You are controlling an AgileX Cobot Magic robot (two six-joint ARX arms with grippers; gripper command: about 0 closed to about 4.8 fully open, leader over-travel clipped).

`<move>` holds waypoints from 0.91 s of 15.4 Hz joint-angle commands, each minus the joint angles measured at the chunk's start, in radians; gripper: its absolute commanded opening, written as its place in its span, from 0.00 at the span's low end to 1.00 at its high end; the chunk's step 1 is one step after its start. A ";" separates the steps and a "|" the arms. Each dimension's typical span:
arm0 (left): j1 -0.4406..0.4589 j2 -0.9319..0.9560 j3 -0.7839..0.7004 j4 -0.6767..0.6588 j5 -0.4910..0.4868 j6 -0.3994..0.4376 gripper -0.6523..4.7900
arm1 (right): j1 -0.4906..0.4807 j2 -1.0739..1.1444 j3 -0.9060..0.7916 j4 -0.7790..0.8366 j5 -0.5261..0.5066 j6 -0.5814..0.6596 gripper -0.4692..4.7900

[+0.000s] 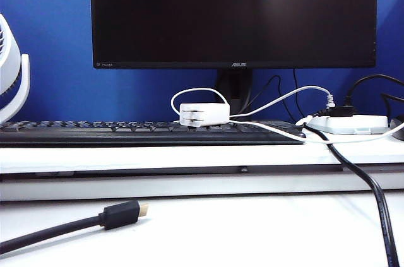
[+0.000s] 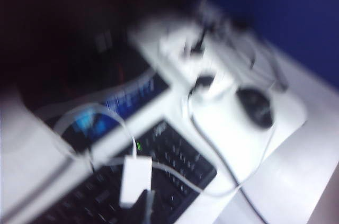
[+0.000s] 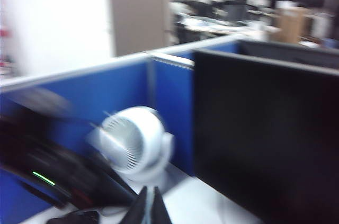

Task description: Pick up the Type-C charging cable and the charging base, insert one end of the Type-C charger into the corresponding slot on the base, and finally place the plugged-in charger back on the table.

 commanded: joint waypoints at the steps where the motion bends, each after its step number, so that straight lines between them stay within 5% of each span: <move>1: -0.001 -0.167 0.002 -0.002 -0.021 0.042 0.11 | 0.001 -0.071 0.001 -0.118 0.101 -0.036 0.08; 4: -0.001 -0.330 0.002 -0.069 -0.014 0.068 0.11 | 0.001 -0.148 -0.058 -0.152 0.115 -0.055 0.08; 7: -0.001 -0.594 0.000 -0.334 -0.026 0.090 0.11 | 0.001 -0.332 -0.349 -0.072 0.142 -0.055 0.08; 10: 0.000 -0.775 -0.045 -0.518 -0.025 0.088 0.11 | 0.000 -0.540 -0.763 0.216 0.216 -0.006 0.08; 13: 0.000 -0.928 -0.164 -0.532 -0.024 0.045 0.11 | 0.000 -0.703 -1.124 0.478 0.306 -0.001 0.08; 14: 0.000 -1.045 -0.307 -0.526 -0.030 -0.002 0.11 | 0.000 -0.797 -1.370 0.579 0.389 0.002 0.08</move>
